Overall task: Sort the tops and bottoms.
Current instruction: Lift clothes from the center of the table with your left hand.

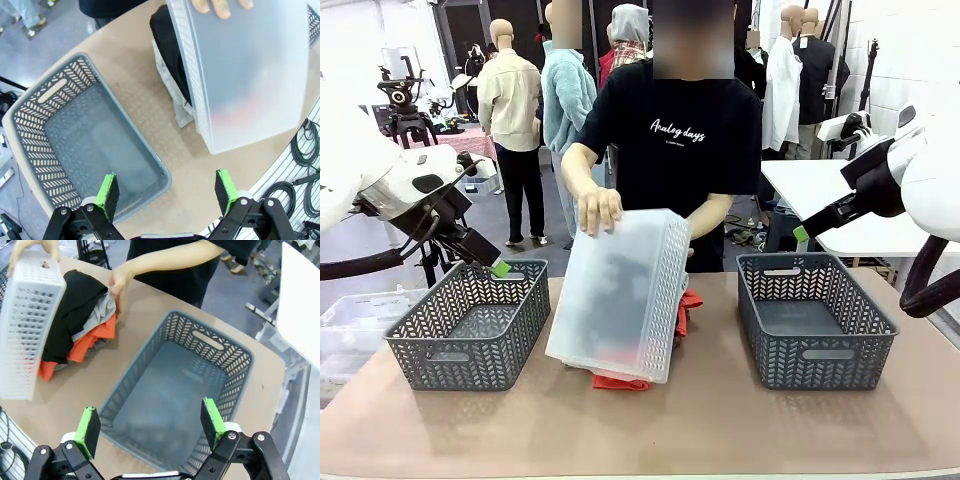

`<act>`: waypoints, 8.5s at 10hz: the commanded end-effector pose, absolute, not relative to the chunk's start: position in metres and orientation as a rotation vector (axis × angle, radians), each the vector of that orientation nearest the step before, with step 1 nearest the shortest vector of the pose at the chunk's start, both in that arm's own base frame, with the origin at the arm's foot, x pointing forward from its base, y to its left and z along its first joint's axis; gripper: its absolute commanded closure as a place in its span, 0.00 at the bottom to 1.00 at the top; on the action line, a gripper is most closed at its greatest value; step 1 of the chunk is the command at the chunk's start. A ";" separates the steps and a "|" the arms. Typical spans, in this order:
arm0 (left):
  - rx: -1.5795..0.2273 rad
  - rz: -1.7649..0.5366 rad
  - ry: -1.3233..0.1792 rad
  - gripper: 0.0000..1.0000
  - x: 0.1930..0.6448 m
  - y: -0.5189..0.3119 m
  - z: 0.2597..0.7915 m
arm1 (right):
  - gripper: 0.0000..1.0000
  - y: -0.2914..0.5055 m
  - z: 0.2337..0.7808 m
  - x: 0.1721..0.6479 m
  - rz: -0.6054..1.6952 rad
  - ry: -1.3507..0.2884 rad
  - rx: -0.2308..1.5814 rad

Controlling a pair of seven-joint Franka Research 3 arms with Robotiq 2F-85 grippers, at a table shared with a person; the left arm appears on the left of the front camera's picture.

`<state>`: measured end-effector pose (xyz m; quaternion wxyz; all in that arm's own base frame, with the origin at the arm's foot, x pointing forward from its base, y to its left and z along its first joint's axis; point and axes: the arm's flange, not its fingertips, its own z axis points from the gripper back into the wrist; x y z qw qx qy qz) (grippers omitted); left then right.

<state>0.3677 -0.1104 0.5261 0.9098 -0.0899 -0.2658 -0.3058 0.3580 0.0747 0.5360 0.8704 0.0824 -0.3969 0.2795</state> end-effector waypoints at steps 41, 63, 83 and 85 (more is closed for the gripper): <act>-0.181 -0.638 -0.545 0.00 0.368 -0.109 0.526 | 0.00 0.076 0.536 0.359 0.569 -0.841 0.190; -0.144 -0.616 -0.575 0.00 0.386 -0.128 0.530 | 0.00 0.076 0.536 0.359 0.569 -0.841 0.190; -0.224 -0.459 -0.250 0.91 0.515 -0.315 0.403 | 0.00 0.076 0.536 0.359 0.569 -0.841 0.190; -0.211 -0.456 -0.230 1.00 0.513 -0.317 0.404 | 0.00 0.076 0.536 0.359 0.569 -0.841 0.190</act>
